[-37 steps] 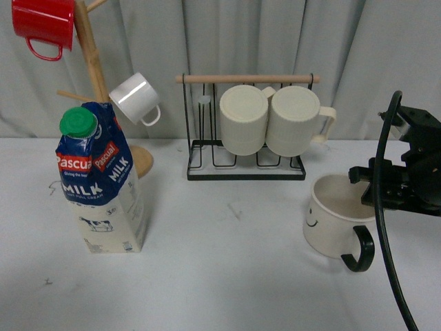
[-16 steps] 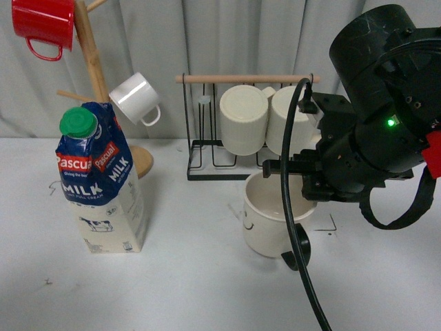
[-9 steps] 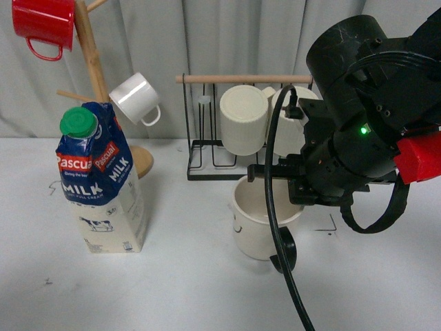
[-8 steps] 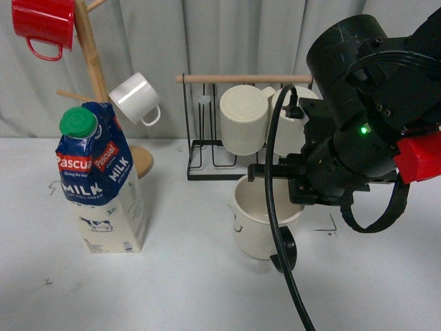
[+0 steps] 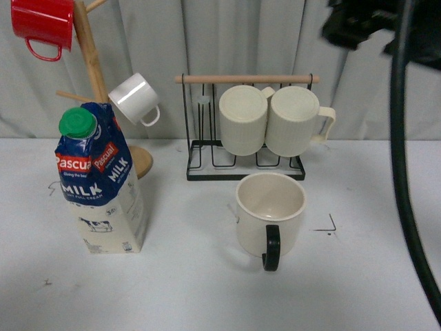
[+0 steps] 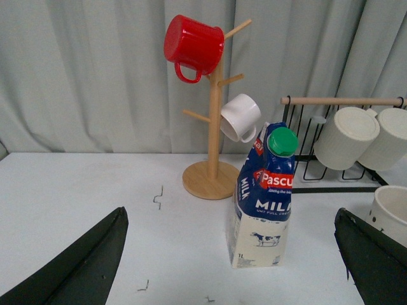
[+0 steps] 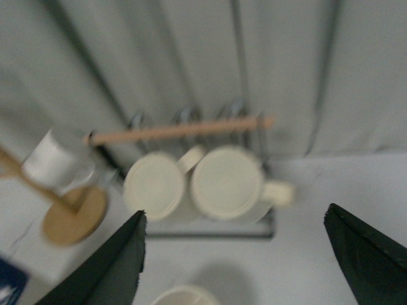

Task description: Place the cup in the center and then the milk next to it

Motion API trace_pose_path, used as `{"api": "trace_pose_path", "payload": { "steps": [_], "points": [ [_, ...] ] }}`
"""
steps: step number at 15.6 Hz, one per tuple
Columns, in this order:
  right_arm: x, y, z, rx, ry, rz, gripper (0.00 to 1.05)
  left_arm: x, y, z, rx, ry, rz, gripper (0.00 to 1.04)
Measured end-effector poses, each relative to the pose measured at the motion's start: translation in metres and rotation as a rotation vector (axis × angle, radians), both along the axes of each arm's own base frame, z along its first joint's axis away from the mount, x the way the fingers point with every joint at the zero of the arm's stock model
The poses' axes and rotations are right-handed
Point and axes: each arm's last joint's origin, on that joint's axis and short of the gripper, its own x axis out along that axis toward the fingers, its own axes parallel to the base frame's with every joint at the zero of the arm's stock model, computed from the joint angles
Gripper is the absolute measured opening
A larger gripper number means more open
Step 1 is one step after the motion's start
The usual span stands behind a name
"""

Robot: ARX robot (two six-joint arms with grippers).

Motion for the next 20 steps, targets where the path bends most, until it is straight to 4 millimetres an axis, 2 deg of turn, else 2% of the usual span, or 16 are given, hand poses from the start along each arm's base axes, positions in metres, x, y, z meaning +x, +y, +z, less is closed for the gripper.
{"api": "trace_pose_path", "payload": {
  "steps": [1,2,4,7,11,13,15,18,20],
  "points": [
    [-0.026,-0.018,0.004,-0.073,-0.162,-0.115,0.76,0.0,0.0,0.0,0.0,0.0,0.001,0.98],
    [-0.061,-0.044,0.006,-0.125,-0.295,-0.201,0.61,0.0,0.0,0.0,0.0,0.0,0.002,0.98],
    [-0.077,-0.054,0.006,-0.135,-0.353,-0.236,0.52,0.0,0.0,0.0,0.0,0.0,0.002,0.98],
    [-0.093,-0.06,-0.001,-0.152,-0.372,-0.234,0.39,0.0,0.0,0.0,0.0,0.0,0.0,0.98],
    [-0.112,-0.065,-0.029,-0.182,-0.301,-0.2,0.19,0.0,0.0,0.0,0.0,0.0,0.001,0.98],
    [-0.127,-0.071,-0.039,-0.192,-0.295,-0.199,0.01,0.0,0.0,0.0,0.0,0.0,0.002,0.98],
    [-0.142,-0.077,-0.04,-0.189,-0.328,-0.214,0.02,0.0,0.0,0.0,0.0,0.0,0.001,0.98],
    [-0.161,-0.081,-0.054,-0.192,-0.304,-0.197,0.02,0.0,0.0,0.0,0.0,0.0,0.002,0.98],
    [-0.171,-0.093,-0.057,-0.194,-0.313,-0.218,0.02,0.0,0.0,0.0,0.0,0.0,0.002,0.98]
  ]
}}
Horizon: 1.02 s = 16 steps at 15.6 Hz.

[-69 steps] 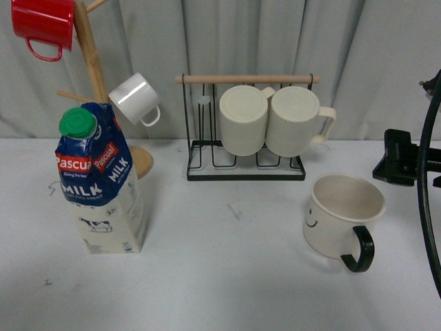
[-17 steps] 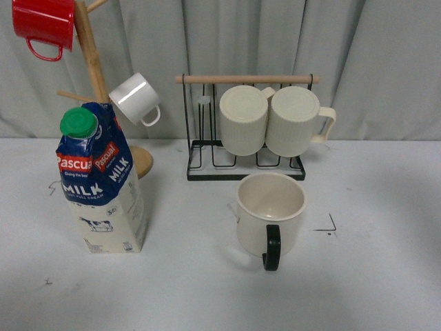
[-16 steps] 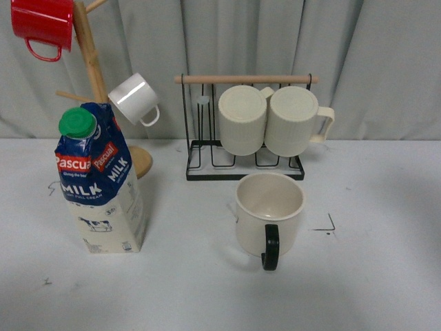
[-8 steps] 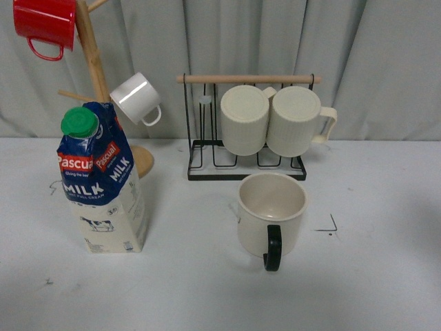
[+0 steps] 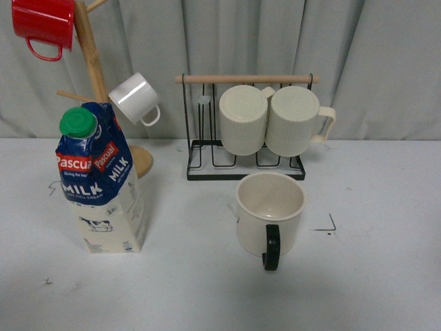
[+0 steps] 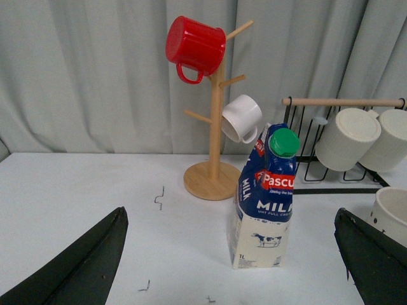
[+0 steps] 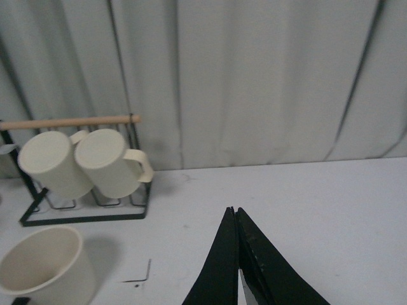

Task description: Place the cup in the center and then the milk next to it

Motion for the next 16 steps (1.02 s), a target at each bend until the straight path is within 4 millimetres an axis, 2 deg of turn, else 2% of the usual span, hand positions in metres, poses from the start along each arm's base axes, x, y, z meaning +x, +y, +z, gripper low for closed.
{"api": "trace_pose_path", "payload": {
  "steps": [7,9,16],
  "points": [
    [-0.028,0.0,-0.012,0.0,-0.012,0.008,0.02,0.0,0.0,0.0,0.0,0.0,-0.002,0.98],
    [-0.033,0.0,-0.022,0.0,0.021,0.009,0.02,0.0,0.0,0.0,0.0,0.0,-0.001,0.98],
    [-0.051,0.0,-0.014,-0.001,-0.023,0.008,0.02,0.0,0.0,0.0,0.0,0.0,-0.002,0.98]
  ]
}}
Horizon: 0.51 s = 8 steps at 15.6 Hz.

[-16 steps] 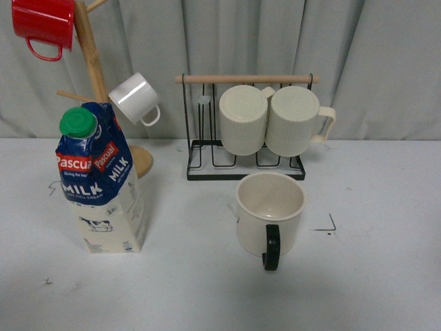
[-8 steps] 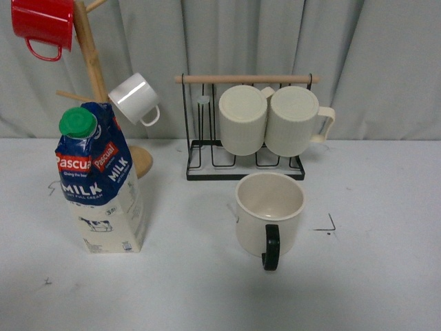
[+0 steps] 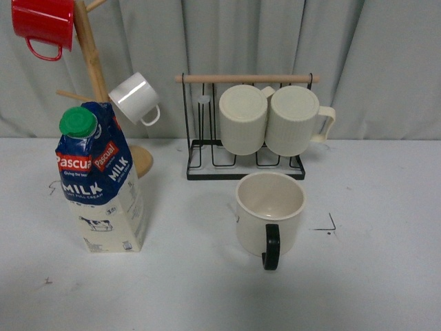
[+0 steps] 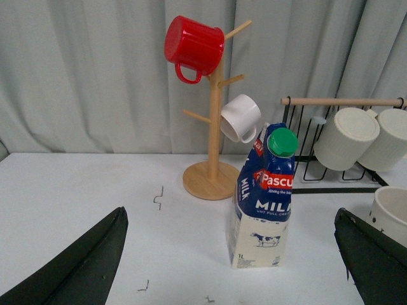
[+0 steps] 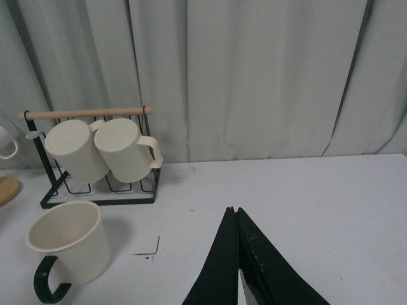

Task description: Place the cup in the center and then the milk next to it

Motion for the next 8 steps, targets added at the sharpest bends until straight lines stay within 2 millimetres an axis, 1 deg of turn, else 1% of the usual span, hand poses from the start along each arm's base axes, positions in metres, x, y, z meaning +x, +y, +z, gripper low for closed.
{"api": "trace_pose_path", "payload": {
  "steps": [8],
  "points": [
    [-0.012,0.0,-0.001,0.0,0.005,0.0,0.02,0.0,0.0,0.0,0.0,0.0,0.0,0.98]
  ]
}}
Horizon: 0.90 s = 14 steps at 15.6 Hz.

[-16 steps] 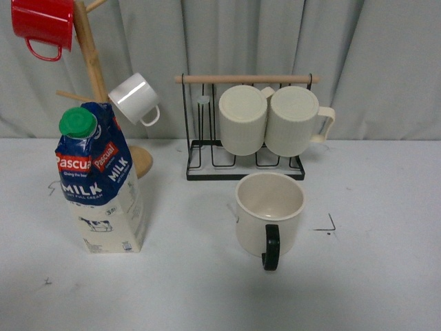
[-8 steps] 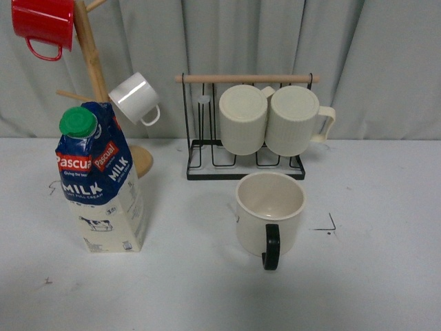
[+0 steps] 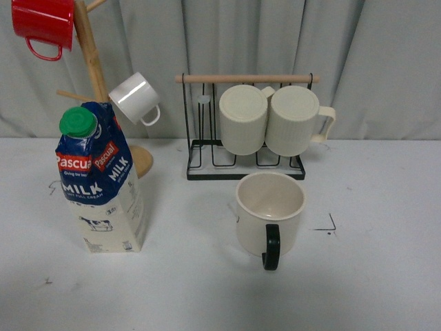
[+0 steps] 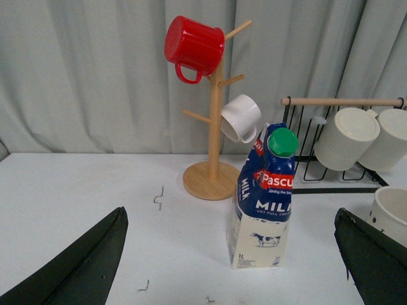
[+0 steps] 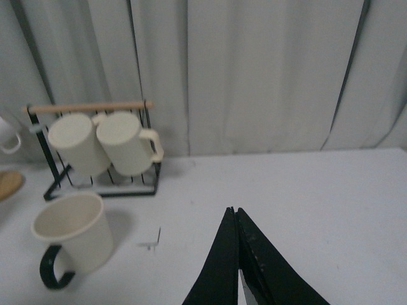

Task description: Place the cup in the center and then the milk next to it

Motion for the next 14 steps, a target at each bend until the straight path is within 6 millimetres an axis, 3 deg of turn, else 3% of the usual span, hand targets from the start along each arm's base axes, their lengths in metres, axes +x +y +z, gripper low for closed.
{"api": "trace_pose_path", "payload": {
  "steps": [4,6,11,13,14],
  "points": [
    [-0.011,0.0,-0.003,0.0,0.009,0.003,0.02,0.0,0.0,0.0,0.0,0.0,0.0,0.98],
    [-0.011,0.0,-0.003,0.0,0.008,0.003,0.25,0.0,0.0,0.0,0.0,0.0,0.0,0.98],
    [-0.011,0.0,-0.003,0.0,0.009,0.003,0.73,0.0,0.0,0.0,0.0,0.002,0.0,0.98],
    [-0.011,0.0,-0.003,0.0,0.008,0.003,0.89,0.001,0.002,0.001,-0.084,0.263,0.003,0.98],
    [-0.011,0.0,-0.003,0.0,0.007,0.003,0.98,0.011,0.006,0.011,-0.128,0.311,0.022,0.98]
  ]
}}
